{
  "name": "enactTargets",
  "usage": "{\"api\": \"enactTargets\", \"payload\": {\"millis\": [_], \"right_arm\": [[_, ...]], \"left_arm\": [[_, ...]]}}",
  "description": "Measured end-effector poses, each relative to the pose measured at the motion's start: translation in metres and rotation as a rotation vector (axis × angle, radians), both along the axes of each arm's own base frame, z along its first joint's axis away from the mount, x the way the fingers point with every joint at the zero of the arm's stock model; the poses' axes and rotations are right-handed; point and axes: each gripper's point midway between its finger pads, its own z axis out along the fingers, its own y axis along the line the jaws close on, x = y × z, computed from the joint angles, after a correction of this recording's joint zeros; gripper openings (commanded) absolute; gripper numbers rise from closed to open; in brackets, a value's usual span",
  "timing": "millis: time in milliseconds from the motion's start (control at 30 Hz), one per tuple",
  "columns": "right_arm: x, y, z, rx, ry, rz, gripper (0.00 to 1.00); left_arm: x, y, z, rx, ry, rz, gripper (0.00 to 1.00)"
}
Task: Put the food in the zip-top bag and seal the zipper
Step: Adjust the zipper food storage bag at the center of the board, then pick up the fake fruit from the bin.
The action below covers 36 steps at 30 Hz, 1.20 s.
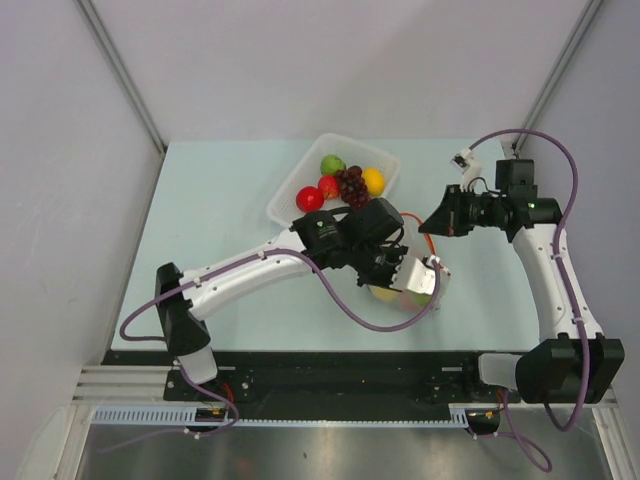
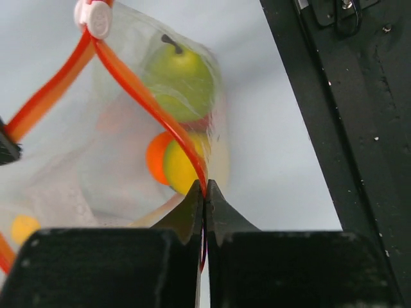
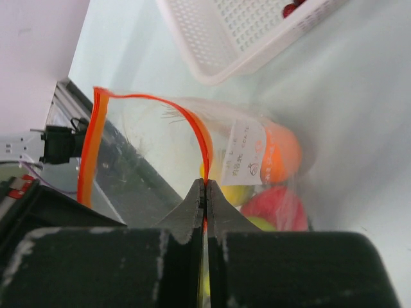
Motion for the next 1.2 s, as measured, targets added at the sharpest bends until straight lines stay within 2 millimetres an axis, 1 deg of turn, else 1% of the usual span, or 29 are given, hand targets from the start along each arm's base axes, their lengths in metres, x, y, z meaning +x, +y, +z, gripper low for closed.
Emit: {"api": "enactTargets", "payload": {"millis": [33,67,100,133,200,233,267,300,333,400,467,500,567,600,667,700,733,767,800,867,900,967,1033,1133,1200], "right_arm": [[-0.002,0.005,0.000,-0.004,-0.004,0.018,0.00],[-0.002,0.009,0.000,-0.007,-0.010,0.029,0.00],[-0.003,0.014,0.000,-0.012,-0.018,0.046,0.00],[-0.003,0.015,-0.001,-0.016,-0.023,0.052,0.00],[0.001,0.014,-0.005,-0.029,-0.028,0.048,0.00],[0.004,0.012,-0.008,-0.033,-0.024,0.041,0.00],[0.007,0.010,-0.011,-0.035,-0.014,0.032,0.00],[0.010,0.008,-0.015,-0.038,-0.004,0.024,0.00],[0.012,0.006,-0.018,-0.040,0.004,0.017,0.00],[0.016,0.002,-0.023,-0.046,0.015,0.007,0.00],[0.018,0.001,-0.025,-0.051,0.016,0.004,0.00],[0.018,0.001,-0.025,-0.051,0.015,0.004,0.00],[0.019,0.000,-0.025,-0.051,0.012,-0.001,0.00],[0.020,-0.002,-0.025,-0.051,0.012,-0.006,0.00],[0.021,-0.004,-0.024,-0.051,0.012,-0.015,0.00],[0.021,-0.005,-0.024,-0.051,0.012,-0.017,0.00],[0.021,-0.006,-0.024,-0.052,0.011,-0.020,0.00],[0.021,-0.006,-0.024,-0.052,0.010,-0.021,0.00],[0.021,-0.006,-0.024,-0.053,0.009,-0.022,0.00],[0.020,-0.006,-0.022,-0.054,0.003,-0.023,0.00],[0.020,-0.006,-0.022,-0.055,0.002,-0.023,0.00],[0.019,-0.007,-0.021,-0.057,-0.002,-0.024,0.00],[0.019,-0.007,-0.021,-0.061,-0.003,-0.027,0.00],[0.019,-0.008,-0.022,-0.065,-0.002,-0.031,0.00],[0.018,-0.008,-0.023,-0.065,0.001,-0.031,0.00]], "left_arm": [[0.000,0.001,0.004,-0.005,-0.002,0.003,0.21],[0.000,0.002,0.006,-0.007,-0.002,0.009,0.22],[0.001,0.002,0.006,-0.005,0.000,0.022,0.26],[0.001,0.003,0.006,-0.002,0.006,0.036,0.46],[0.006,0.004,0.006,-0.008,0.036,0.077,0.67],[0.008,0.002,0.010,-0.032,0.062,0.099,0.88],[0.012,0.002,0.016,-0.061,0.084,0.122,0.96],[0.019,0.002,0.023,-0.100,0.109,0.154,1.00],[0.030,0.004,0.034,-0.151,0.136,0.199,1.00],[0.055,0.017,0.060,-0.257,0.191,0.294,1.00],[0.098,0.042,0.098,-0.403,0.224,0.425,1.00],[0.117,0.054,0.111,-0.456,0.220,0.480,1.00],[0.161,0.085,0.136,-0.580,0.201,0.603,1.00],[0.181,0.101,0.141,-0.617,0.186,0.665,1.00],[0.219,0.124,0.140,-0.646,0.139,0.767,1.00],[0.232,0.127,0.134,-0.643,0.126,0.796,1.00],[0.244,0.128,0.123,-0.628,0.116,0.827,1.00],[0.257,0.127,0.110,-0.604,0.108,0.852,1.00],[0.271,0.125,0.092,-0.573,0.104,0.877,1.00],[0.295,0.122,0.044,-0.485,0.113,0.930,1.00],[0.303,0.121,0.023,-0.448,0.122,0.948,1.00],[0.321,0.123,-0.029,-0.348,0.139,1.012,1.00],[0.333,0.127,-0.067,-0.271,0.146,1.058,1.00],[0.345,0.135,-0.102,-0.180,0.126,1.102,1.00],[0.352,0.142,-0.115,-0.129,0.089,1.121,1.00]]}}
